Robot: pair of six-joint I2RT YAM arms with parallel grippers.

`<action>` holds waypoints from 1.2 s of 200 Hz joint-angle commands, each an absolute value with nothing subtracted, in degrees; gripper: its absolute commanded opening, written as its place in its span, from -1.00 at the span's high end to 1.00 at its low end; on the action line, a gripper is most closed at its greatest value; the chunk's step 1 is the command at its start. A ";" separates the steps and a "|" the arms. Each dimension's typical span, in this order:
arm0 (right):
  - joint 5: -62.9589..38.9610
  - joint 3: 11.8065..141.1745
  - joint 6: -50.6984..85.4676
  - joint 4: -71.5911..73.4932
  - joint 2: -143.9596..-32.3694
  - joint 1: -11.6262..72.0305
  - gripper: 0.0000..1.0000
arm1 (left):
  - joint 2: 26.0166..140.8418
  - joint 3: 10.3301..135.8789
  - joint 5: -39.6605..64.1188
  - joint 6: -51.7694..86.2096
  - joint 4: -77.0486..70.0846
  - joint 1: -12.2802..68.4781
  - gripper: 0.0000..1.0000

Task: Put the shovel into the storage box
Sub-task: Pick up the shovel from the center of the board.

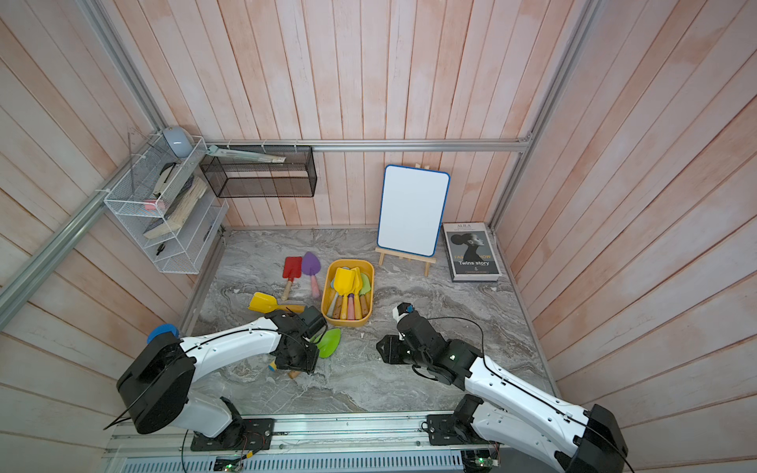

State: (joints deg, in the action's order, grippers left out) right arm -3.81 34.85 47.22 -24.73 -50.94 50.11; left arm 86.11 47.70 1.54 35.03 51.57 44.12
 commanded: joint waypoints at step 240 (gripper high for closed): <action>-8.49 36.10 51.07 -12.48 -58.06 54.21 0.20 | 64.29 48.46 5.45 50.27 56.94 56.14 0.68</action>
